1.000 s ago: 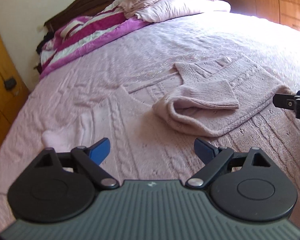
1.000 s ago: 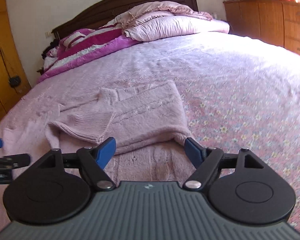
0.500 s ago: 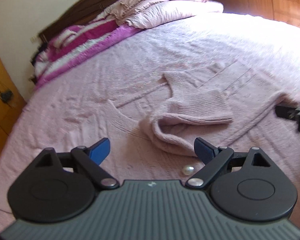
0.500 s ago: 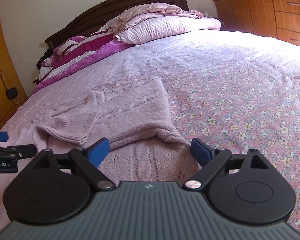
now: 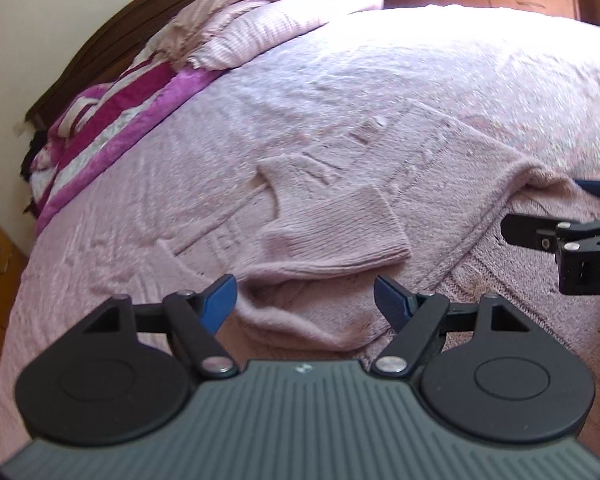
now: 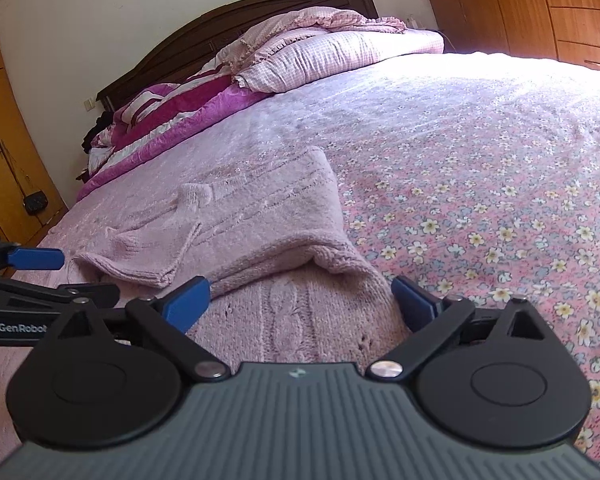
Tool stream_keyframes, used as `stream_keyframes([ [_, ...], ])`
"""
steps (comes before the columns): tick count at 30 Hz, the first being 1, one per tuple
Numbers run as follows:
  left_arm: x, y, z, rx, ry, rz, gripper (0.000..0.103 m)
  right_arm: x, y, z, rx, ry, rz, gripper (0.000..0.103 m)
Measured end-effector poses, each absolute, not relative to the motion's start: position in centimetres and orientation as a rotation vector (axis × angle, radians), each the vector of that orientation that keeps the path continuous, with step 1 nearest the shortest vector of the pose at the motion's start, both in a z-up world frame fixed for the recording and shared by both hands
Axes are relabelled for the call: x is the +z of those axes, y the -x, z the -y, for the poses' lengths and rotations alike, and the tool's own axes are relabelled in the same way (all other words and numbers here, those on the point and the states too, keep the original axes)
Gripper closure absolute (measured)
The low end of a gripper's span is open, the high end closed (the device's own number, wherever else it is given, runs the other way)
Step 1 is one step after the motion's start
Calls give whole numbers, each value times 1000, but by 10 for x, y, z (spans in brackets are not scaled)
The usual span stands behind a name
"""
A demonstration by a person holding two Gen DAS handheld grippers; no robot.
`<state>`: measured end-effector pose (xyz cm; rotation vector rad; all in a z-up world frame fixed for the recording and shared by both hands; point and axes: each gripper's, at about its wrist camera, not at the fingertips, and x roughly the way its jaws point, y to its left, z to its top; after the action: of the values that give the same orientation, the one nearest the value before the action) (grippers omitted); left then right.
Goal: Fold small clothes
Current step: 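Grasp the other sleeve cuff with the left gripper, then fold the held sleeve across the body and open the left gripper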
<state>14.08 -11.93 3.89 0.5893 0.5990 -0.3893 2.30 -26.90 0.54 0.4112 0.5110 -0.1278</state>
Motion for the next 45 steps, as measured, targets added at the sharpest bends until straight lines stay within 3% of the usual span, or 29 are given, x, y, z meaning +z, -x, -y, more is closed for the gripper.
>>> stream_keyframes([
  [7,26,-142,142,-443,-727,-533,28,2,-22,270,-118,-419,-500,1],
  [9,23,-143,147,-460,-738,-521,50,1,-23,270,-116,-417,-499,0],
  [10,20,-145,149,-466,-737,-535,81,1,-23,271,-115,-416,-499,0],
  [11,16,-148,151,-463,-732,-559,93,1,-24,271,-113,-416,-498,0],
  [27,83,-157,48,-157,-349,-497,94,-1,-24,273,-107,-422,-491,0],
  [39,47,-146,-37,6,-93,-733,90,-2,-27,271,-114,-402,-503,0],
  [45,48,-120,-52,-32,-80,-750,59,3,-31,272,-113,-388,-533,0],
])
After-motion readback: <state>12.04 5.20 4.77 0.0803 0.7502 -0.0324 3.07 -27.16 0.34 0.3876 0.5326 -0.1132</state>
